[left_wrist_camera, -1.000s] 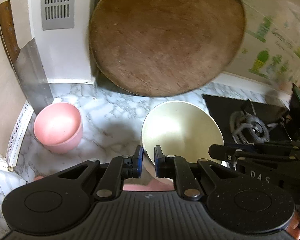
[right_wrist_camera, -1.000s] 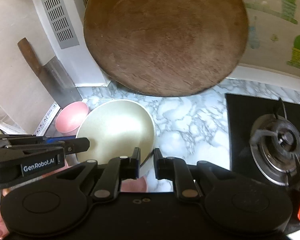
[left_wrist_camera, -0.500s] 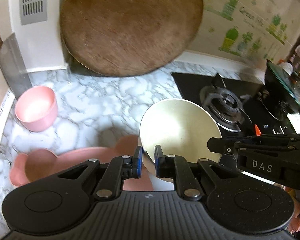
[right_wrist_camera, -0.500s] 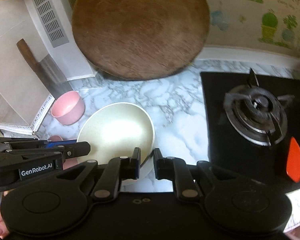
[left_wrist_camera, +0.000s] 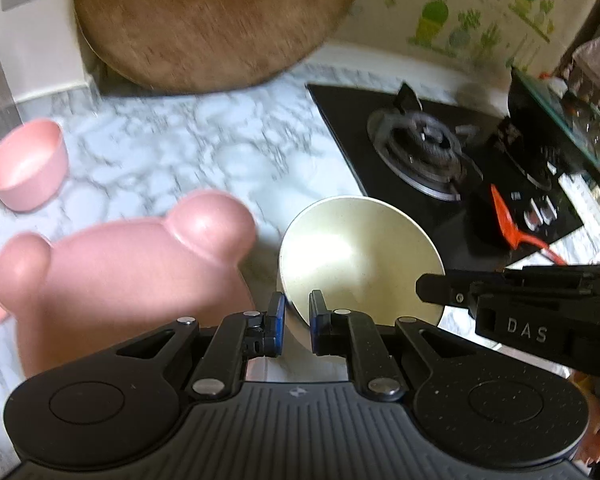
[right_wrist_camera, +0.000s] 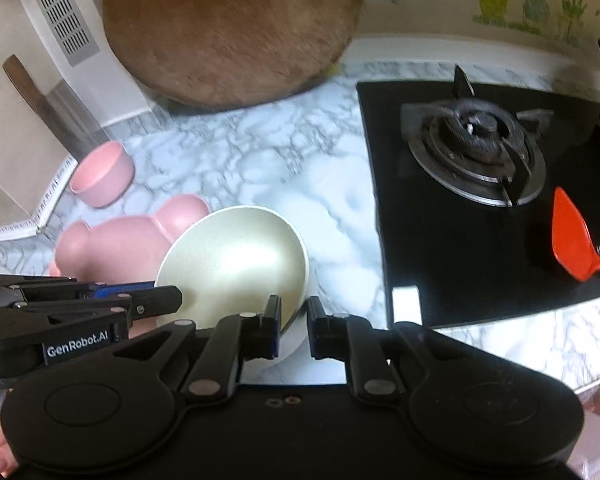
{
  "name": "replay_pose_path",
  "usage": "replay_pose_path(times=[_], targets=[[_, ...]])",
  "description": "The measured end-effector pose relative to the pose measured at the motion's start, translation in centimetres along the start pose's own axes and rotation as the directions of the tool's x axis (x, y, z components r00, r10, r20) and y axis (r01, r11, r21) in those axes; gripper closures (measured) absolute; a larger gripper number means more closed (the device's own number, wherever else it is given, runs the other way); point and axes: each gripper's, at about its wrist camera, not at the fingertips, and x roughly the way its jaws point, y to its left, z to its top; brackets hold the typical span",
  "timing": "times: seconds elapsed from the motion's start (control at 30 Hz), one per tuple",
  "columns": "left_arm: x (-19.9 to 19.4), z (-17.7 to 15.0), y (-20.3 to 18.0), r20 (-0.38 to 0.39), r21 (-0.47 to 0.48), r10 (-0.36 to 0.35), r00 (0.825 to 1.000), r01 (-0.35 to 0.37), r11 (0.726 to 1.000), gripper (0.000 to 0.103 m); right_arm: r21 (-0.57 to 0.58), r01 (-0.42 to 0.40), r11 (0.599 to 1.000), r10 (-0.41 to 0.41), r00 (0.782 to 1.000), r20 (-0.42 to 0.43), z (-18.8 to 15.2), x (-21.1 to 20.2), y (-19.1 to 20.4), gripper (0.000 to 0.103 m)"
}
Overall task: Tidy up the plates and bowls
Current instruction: 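Lift the cream bowl with both grippers and lower it into the bear-face plate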
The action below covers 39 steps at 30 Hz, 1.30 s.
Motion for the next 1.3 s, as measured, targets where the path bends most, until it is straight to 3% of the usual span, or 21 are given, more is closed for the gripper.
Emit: replay_pose_path(times=[0.4,0.73,0.9,1.3], targets=[[3.2,-2.2,-1.0,-0.088,0.022,-0.007,0.996,0.009,1.000,0.092,0.018,0.021,1.000,-0.020,0.996,-0.083,-2.5,2.2,-1.5,0.089],[3.5,-2.9,-1.1,-0.107,0.026,-0.012,0.994,0.014,1.000,0.092,0.012,0.021,1.000,-0.019,0.994,-0.109,-2.9,2.9,-1.8,0.089],[3.4,-2.9,-0.9,-0.111,0.020,-0.016,0.994,0.019,1.000,0.092,0.031,0.002,1.000,0.002,0.992,-0.124,-2.8,2.9,-1.9,0.078],[2.1,-2.8,-0.7,-0.077,0.033,-0.019,0.997,0.022,0.999,0.092,0.018,0.007,1.000,-0.005,0.997,-0.083,-2.3,1.4,-1.4,0.072]])
